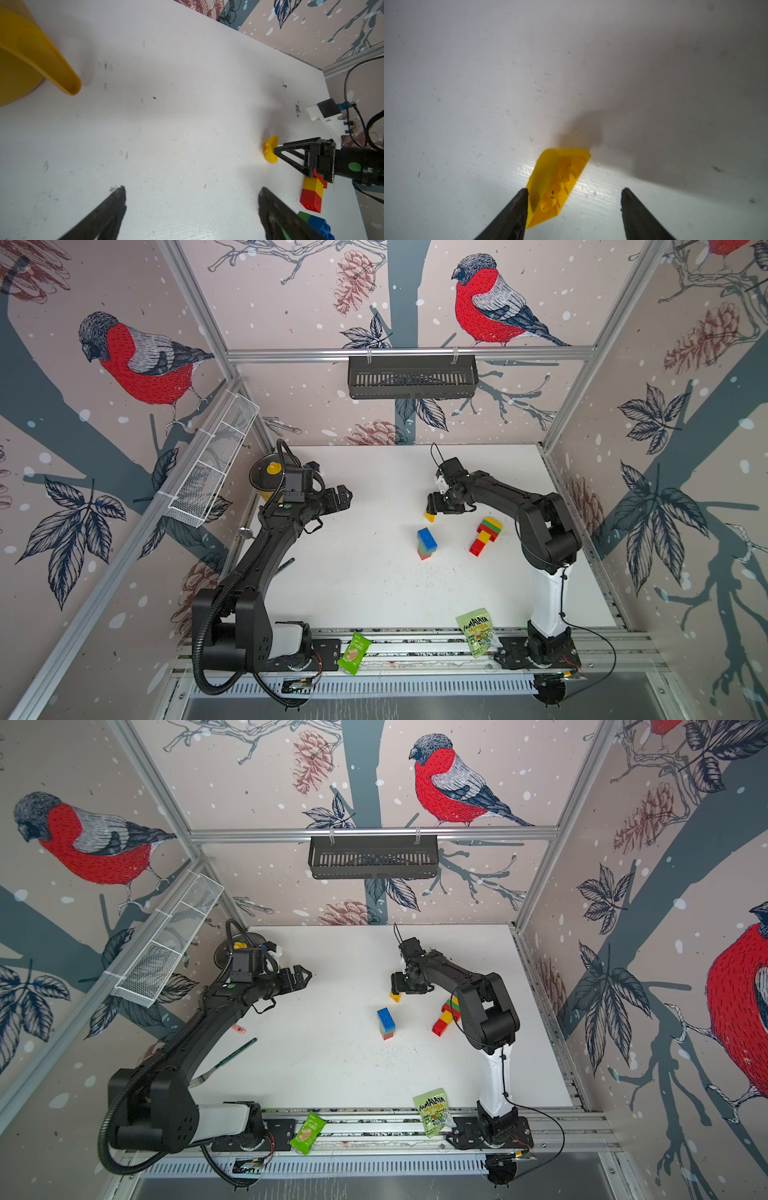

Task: Assemble an ice cream with lego
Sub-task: Adjust the lego brick at the center of the board.

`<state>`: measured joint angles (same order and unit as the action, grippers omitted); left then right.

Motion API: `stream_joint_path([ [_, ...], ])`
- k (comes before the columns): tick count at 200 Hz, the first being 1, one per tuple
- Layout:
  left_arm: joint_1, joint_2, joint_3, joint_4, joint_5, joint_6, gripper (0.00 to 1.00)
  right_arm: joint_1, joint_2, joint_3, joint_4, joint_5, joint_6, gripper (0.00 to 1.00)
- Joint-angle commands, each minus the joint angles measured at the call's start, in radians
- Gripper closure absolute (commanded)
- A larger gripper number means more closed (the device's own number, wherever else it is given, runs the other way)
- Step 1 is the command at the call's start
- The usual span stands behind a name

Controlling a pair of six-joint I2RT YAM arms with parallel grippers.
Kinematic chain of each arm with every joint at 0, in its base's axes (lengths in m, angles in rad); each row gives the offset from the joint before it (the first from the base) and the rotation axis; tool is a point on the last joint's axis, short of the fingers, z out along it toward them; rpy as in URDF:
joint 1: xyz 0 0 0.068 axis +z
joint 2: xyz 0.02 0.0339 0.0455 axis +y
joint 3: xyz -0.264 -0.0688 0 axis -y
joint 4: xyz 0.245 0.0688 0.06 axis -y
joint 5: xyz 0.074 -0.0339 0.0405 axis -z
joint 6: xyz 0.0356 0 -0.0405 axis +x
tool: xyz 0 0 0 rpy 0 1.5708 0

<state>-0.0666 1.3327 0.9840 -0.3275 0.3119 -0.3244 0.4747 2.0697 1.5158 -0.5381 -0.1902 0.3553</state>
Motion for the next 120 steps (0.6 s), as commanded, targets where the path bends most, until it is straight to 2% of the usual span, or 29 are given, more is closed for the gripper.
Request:
stream_joint_path([
  [1,0.004,0.002,0.008,-0.021,-0.017,0.02,0.02,0.009,0.037,0.037,0.007,-0.021,-0.009,0.29],
  [24,0.005,-0.001,0.008,-0.014,-0.017,0.02,0.02,0.017,0.075,0.083,-0.001,-0.02,-0.008,0.3],
  [49,0.005,0.005,0.008,-0.013,-0.013,0.023,0.02,0.025,0.131,0.155,-0.049,0.008,-0.016,0.38],
  [120,0.01,0.0,0.008,-0.017,-0.012,0.028,0.02,0.065,0.195,0.244,-0.183,0.199,-0.033,0.52],
])
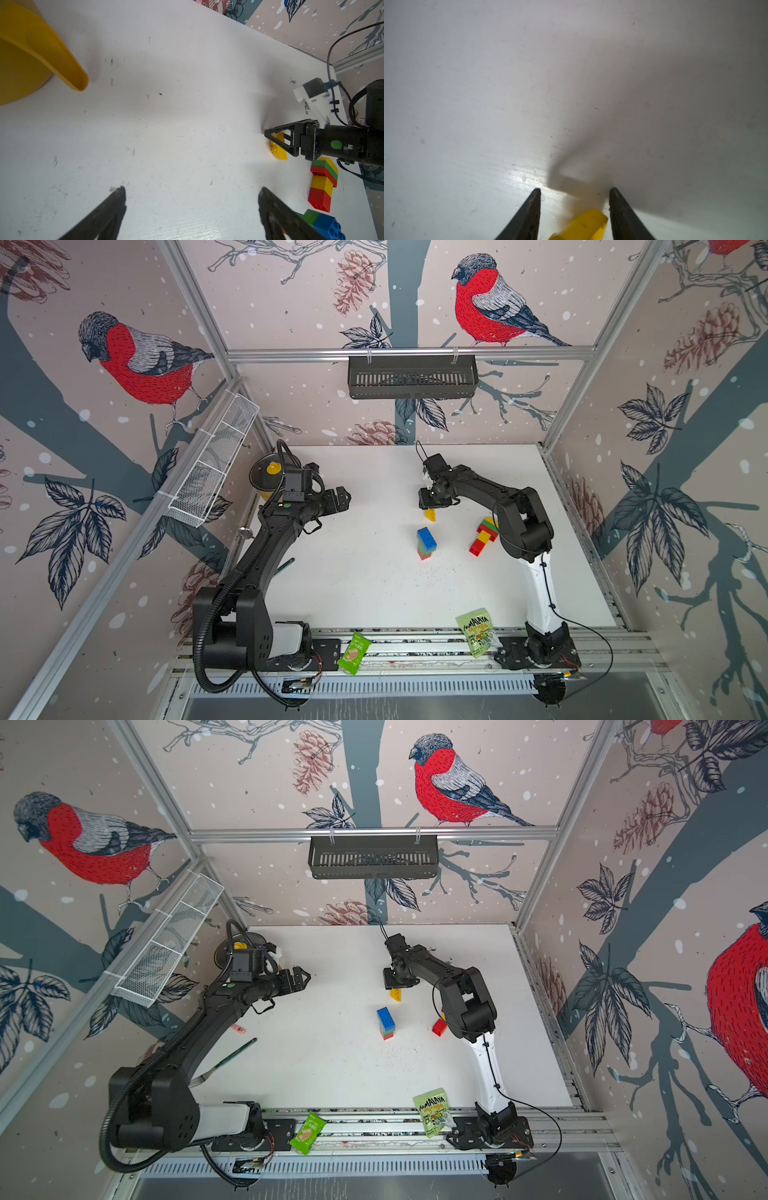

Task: Assemble an ice cream with lego
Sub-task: Adjust the lego brick at the center of the board.

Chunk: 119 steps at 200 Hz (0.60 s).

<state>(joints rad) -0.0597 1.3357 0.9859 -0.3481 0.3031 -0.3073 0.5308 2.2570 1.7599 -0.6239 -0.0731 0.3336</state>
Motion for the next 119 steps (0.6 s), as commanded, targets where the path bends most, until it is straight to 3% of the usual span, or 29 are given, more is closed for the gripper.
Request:
stream_joint_path([
  [1,0.003,-0.003,0.007,0.003,-0.003,0.01,0.02,0.008,0.007,-0.001,-0.098,0.083,-0.011,0.52],
  [26,0.003,-0.004,0.007,0.002,0.001,0.008,0.01,0.012,-0.017,-0.021,-0.114,0.142,-0.004,0.55],
  [71,0.003,-0.001,0.007,0.009,0.01,-0.003,0.02,0.008,-0.087,-0.09,-0.077,0.14,0.002,0.5],
  [119,0.003,0.002,0.007,0.016,0.03,-0.019,0.01,0.001,-0.127,-0.148,-0.053,0.112,0.006,0.56],
])
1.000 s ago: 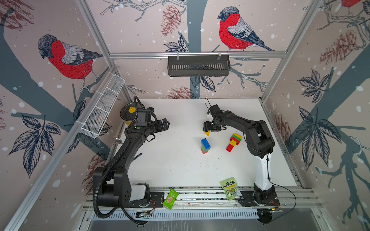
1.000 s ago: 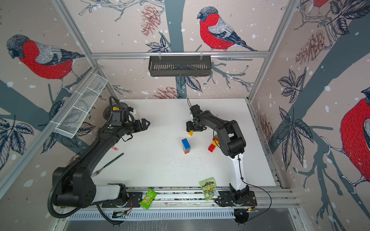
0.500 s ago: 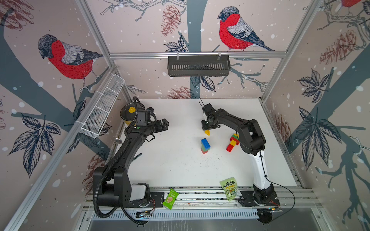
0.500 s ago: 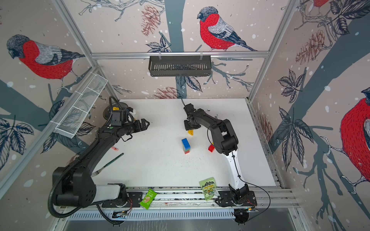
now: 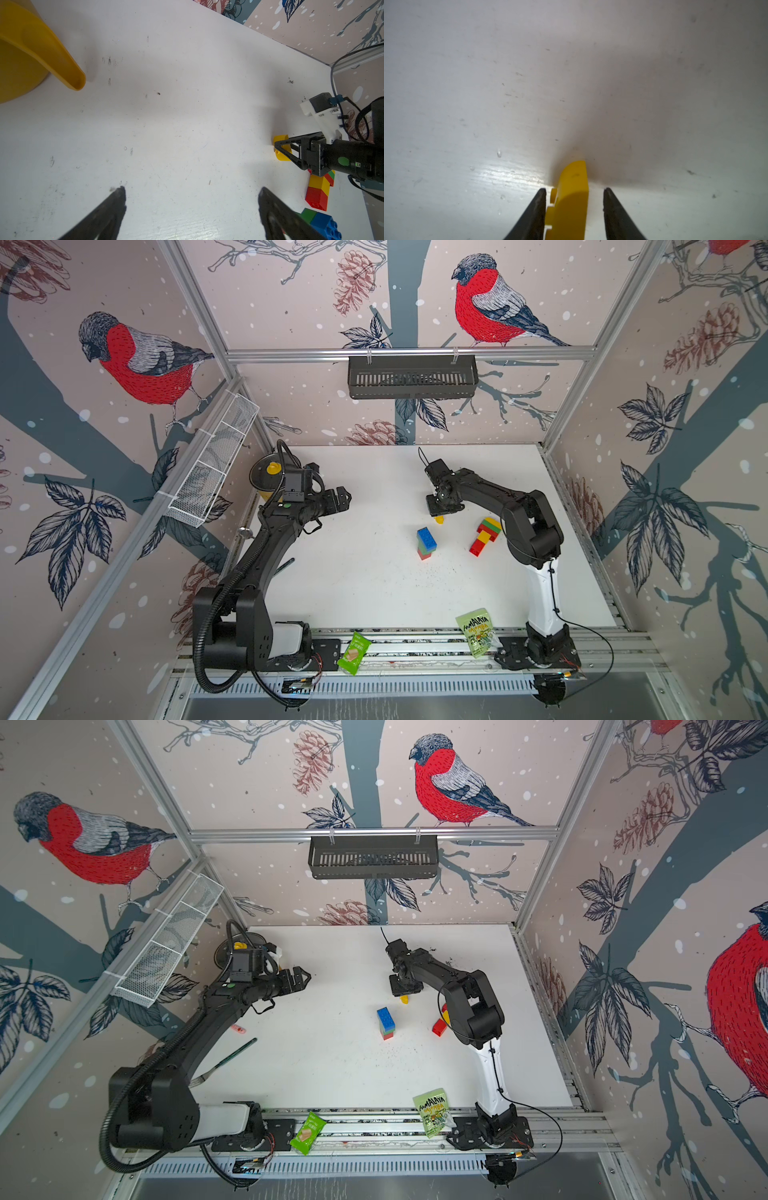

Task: Assemble an ice cream with lego
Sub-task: Adjust the lego brick at the center of the board.

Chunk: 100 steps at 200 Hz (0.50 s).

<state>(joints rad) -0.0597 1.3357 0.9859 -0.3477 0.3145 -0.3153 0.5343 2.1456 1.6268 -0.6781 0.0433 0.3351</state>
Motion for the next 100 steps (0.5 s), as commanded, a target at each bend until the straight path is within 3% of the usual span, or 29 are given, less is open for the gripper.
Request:
stream_joint_path([
  [1,0.003,0.003,0.007,0.014,0.019,-0.011,0.02,-0.003,-0.016,-0.016,0.001,-0.005,0.005,0.56],
  [23,0.003,0.002,0.006,0.016,0.028,-0.015,0.02,-0.001,-0.039,-0.046,0.019,-0.032,0.006,0.49],
  [45,0.003,0.002,0.007,0.017,0.027,-0.016,0.01,0.001,-0.075,-0.095,0.073,-0.081,0.008,0.49],
  [100,0.003,-0.001,0.006,0.014,0.027,-0.016,0.01,-0.006,-0.079,-0.113,0.077,-0.083,0.003,0.64],
])
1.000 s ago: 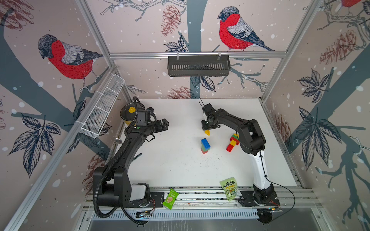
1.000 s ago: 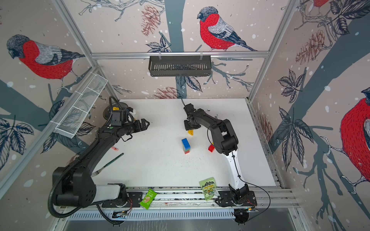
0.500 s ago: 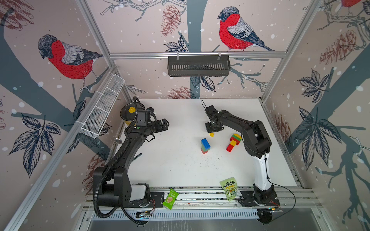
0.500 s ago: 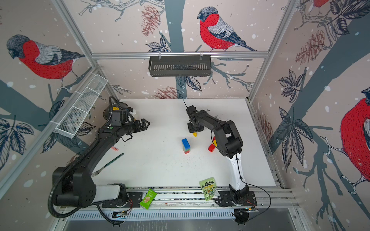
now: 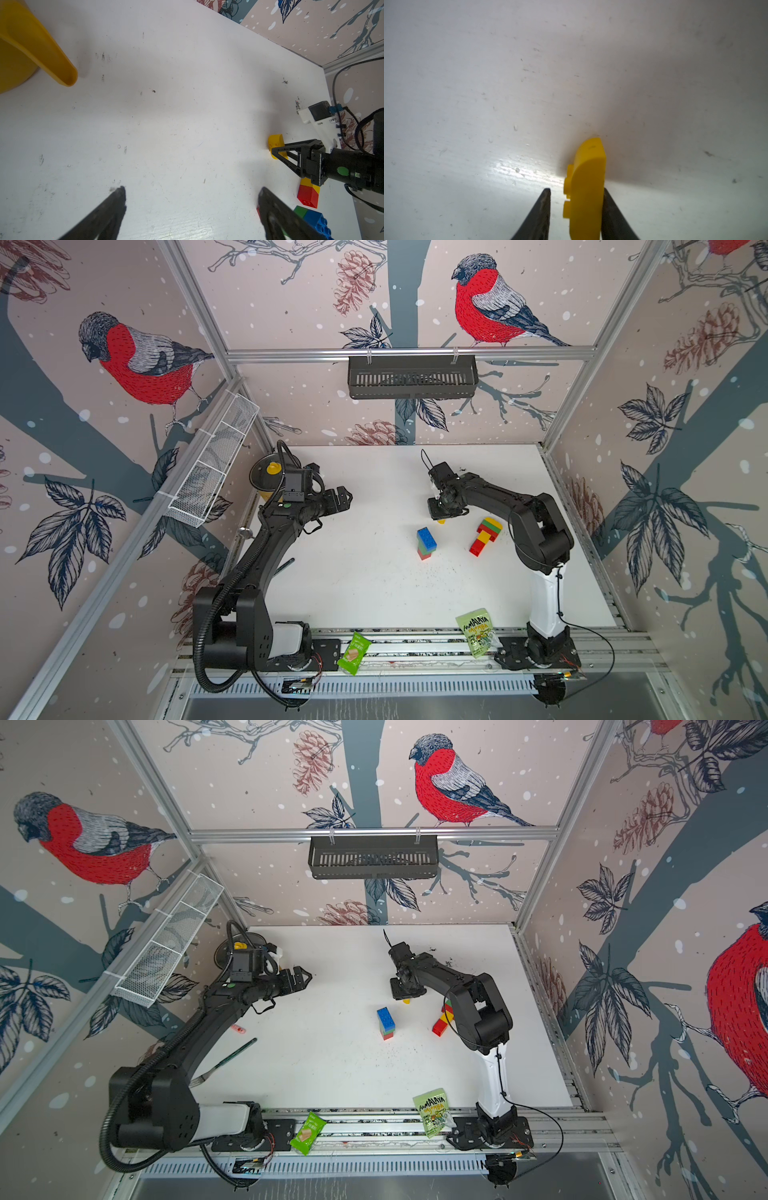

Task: Assemble an ice cream with lego
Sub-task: Adjust the lego brick at the center of the board.

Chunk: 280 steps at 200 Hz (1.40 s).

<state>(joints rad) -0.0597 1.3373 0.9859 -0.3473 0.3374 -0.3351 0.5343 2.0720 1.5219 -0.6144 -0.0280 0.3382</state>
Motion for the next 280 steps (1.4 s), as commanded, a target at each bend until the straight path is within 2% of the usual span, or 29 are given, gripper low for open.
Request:
stream_joint_path([
  [1,0.003,-0.003,0.007,0.013,0.005,0.003,0.02,-0.006,-0.006,-0.008,0.013,-0.012,0.0,0.65],
  [25,0.002,-0.007,0.007,0.017,0.004,0.0,0.02,-0.023,-0.014,-0.029,0.022,-0.013,-0.005,0.68],
  [47,0.003,-0.009,0.007,0.019,0.005,-0.004,0.02,-0.045,-0.045,-0.061,0.062,-0.074,-0.012,0.74],
  [56,0.003,-0.009,0.007,0.021,0.006,-0.004,0.02,-0.055,-0.067,-0.083,0.091,-0.126,-0.017,0.78],
  [76,0.003,-0.011,0.007,0.025,0.01,-0.009,0.02,-0.083,-0.125,-0.136,0.164,-0.266,-0.016,0.78],
  [104,0.003,-0.016,0.006,0.028,0.012,-0.015,0.02,-0.155,-0.185,-0.281,0.358,-0.587,0.026,0.79],
  [165,0.003,-0.02,-0.001,0.037,0.025,-0.022,0.01,-0.245,-0.155,-0.413,0.466,-0.774,0.034,0.77],
  [218,0.003,-0.022,-0.006,0.041,0.023,-0.023,0.02,-0.297,-0.153,-0.481,0.488,-0.763,0.053,0.72],
  [252,0.003,-0.019,0.0,0.039,0.032,-0.024,0.02,-0.318,-0.159,-0.48,0.451,-0.675,0.051,0.55],
  [271,0.003,-0.025,0.006,0.046,0.054,-0.034,0.02,-0.316,-0.164,-0.447,0.382,-0.566,0.032,0.44],
  [280,0.003,-0.029,0.007,0.048,0.06,-0.036,0.02,-0.315,-0.175,-0.432,0.359,-0.521,0.029,0.42],
])
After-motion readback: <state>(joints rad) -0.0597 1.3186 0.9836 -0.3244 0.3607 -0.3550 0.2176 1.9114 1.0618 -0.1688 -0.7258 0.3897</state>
